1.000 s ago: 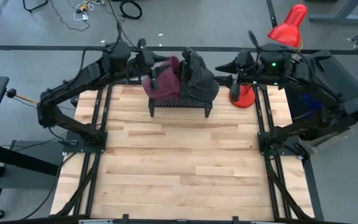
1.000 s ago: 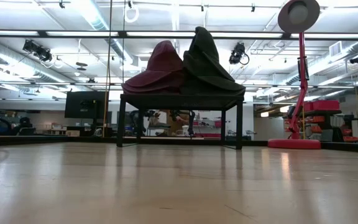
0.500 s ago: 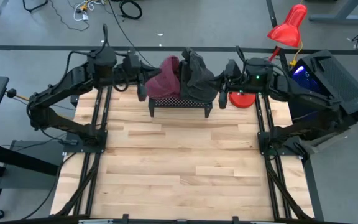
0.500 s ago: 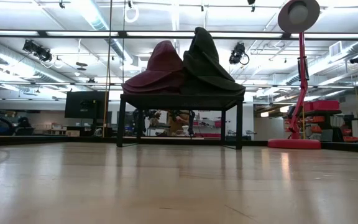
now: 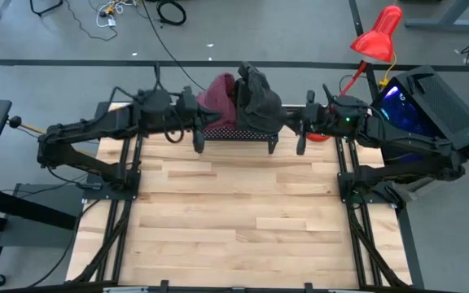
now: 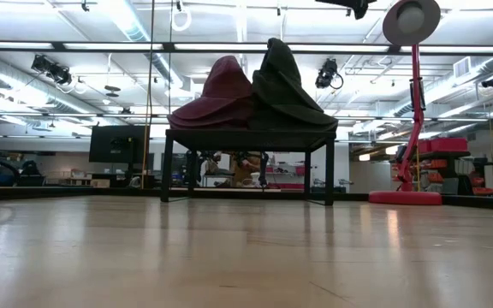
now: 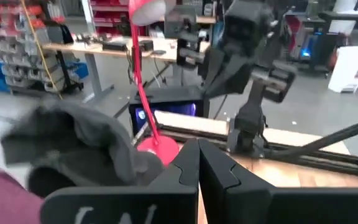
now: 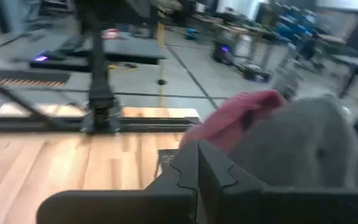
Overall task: Pick & Place hat
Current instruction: Return to Home Position
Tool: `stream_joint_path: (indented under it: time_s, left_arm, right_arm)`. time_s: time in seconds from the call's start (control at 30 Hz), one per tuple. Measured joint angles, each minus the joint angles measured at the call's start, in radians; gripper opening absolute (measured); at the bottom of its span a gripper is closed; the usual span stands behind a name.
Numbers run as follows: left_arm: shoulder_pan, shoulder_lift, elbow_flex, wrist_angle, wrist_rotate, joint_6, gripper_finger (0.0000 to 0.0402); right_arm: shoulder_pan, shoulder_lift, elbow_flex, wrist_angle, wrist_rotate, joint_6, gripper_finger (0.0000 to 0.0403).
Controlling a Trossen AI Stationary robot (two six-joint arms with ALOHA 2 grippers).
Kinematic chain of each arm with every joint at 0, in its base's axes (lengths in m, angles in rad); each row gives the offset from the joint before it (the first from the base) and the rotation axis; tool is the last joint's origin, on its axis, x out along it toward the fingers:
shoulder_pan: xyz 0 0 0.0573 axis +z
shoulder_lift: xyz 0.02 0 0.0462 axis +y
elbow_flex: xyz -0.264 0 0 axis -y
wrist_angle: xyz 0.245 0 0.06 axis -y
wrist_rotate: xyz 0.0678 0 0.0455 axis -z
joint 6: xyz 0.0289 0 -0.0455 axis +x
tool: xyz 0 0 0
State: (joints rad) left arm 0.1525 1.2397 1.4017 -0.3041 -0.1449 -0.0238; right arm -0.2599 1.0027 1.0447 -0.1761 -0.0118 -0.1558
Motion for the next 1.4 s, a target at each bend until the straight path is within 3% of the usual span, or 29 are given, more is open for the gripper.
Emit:
stream_joint_path:
  time_s: [0.27, 0.6, 0.7, 0.93, 1.4]
  left_arm:
    - [-0.043, -0.020, -0.175, 0.196, -0.074, -0.065, 0.0001]
    - [-0.096, -0.088, -0.430, 0.419, -0.137, -0.141, 0.0001]
    - [-0.109, -0.151, -0.509, 0.424, -0.178, -0.149, 0.0001]
    - [-0.125, -0.343, -0.679, 0.435, -0.169, -0.174, 0.0001]
    - [-0.152, -0.612, -1.035, 0.550, -0.131, -0.168, 0.0001]
  right_arm:
    - [0.043, -0.078, -0.137, 0.041, -0.033, -0.137, 0.0000]
    - [0.082, -0.213, -0.365, 0.231, -0.030, -0.036, 0.0000]
    - [0.082, -0.259, -0.412, 0.219, -0.030, -0.004, 0.0000]
    - [0.082, -0.354, -0.491, 0.140, 0.007, 0.019, 0.0000]
    - [0.080, -0.452, -0.569, 0.065, -0.086, 0.112, 0.0000]
